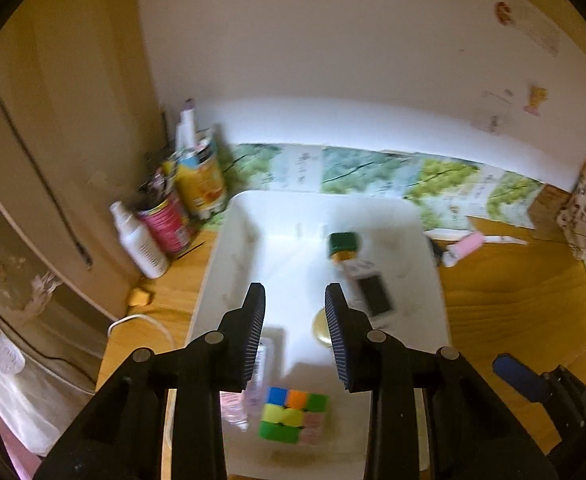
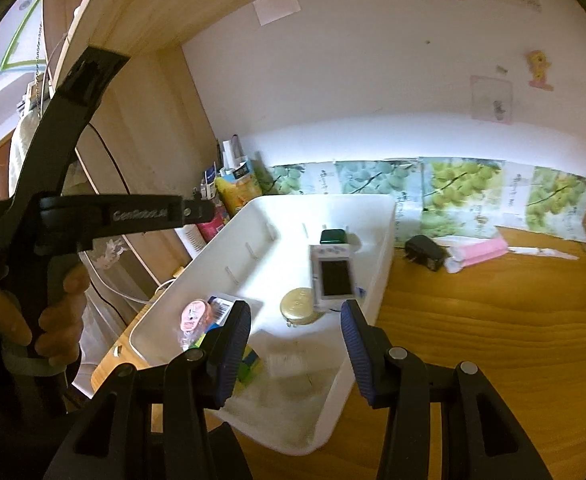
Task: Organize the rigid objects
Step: 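Lower the white device into the tray with the left tool while the right drops the beige block, then move both open tools from the tray toward the black charger and pink roller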
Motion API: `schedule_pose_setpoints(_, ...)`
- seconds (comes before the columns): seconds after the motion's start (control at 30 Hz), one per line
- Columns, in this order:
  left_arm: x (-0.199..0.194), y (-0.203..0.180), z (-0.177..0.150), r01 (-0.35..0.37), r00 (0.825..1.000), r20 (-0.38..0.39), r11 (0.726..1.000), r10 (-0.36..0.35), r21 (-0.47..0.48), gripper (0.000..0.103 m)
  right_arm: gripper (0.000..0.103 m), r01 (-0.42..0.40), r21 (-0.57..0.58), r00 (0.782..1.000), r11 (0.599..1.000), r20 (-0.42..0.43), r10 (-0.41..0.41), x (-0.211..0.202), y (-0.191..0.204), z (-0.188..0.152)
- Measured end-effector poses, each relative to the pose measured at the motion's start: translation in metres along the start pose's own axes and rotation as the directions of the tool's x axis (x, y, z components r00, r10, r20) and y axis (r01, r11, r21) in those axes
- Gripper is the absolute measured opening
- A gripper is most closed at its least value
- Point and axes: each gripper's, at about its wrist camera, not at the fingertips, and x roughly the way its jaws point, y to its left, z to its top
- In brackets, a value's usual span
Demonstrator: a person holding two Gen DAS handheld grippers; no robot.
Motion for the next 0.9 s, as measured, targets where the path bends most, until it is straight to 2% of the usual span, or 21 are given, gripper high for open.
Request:
schedule_pose_setpoints(0.13, 0.006, 0.014, -0.005, -0.032, 0.999, -0.028, 0.999, 0.032, -0.010, 0.034, 0.048, -0.032, 0.000, 0.999, 0.999, -0.018, 0.032, 0.015, 0.005, 0.002)
schedule_pose_setpoints(0.2, 0.008, 0.018, -0.007, -0.042, 0.998, -0.044, 0.999, 0.041, -0.010, 0.035, 0.052, -0.043, 0.001, 0.999, 0.999, -0.031, 0.043, 0.020, 0.006, 0.002)
schedule_pose_setpoints(0.27, 0.011, 0.020, -0.009, -0.046, 0.997, -0.065, 0.999, 0.046, -0.002, 0.037, 0.061, -0.053, 0.003, 0.998, 0.999, -0.039, 0.053, 0.024, 0.008, 0.002)
schedule_pose_setpoints(0.37, 0.012, 0.019, -0.013, -0.028, 0.996, -0.087, 1.000, 0.028, 0.007, 0.040, 0.065, -0.059, 0.002, 0.998, 0.998, -0.035, 0.059, 0.022, 0.009, 0.001)
schedule_pose_setpoints(0.43, 0.012, 0.017, -0.013, -0.018, 0.995, -0.093, 1.000, 0.019, 0.013, 0.045, 0.066, -0.055, 0.004, 0.998, 0.998, -0.033, 0.055, 0.021, 0.008, 0.001)
schedule_pose_setpoints(0.5, 0.010, 0.014, -0.015, -0.003, 0.995, -0.095, 1.000, 0.004, 0.014, 0.056, 0.067, -0.047, 0.011, 0.998, 0.999, -0.031, 0.048, 0.018, 0.007, -0.001)
schedule_pose_setpoints(0.57, 0.010, 0.012, -0.016, 0.010, 0.995, -0.099, 1.000, -0.009, 0.010, 0.061, 0.070, -0.039, 0.018, 0.999, 0.999, -0.029, 0.040, 0.016, 0.005, -0.002)
schedule_pose_setpoints(0.77, 0.009, 0.005, -0.021, 0.039, 0.991, -0.128, 0.999, -0.038, 0.006, 0.062, 0.077, -0.011, 0.041, 1.000, 0.999, -0.005, 0.011, 0.006, -0.002, -0.007)
schedule_pose_setpoints(0.9, 0.007, 0.001, -0.024, 0.068, 0.988, -0.137, 0.998, -0.069, -0.016, 0.062, 0.079, 0.000, 0.045, 1.000, 0.999, 0.024, -0.001, -0.003, -0.005, -0.012)
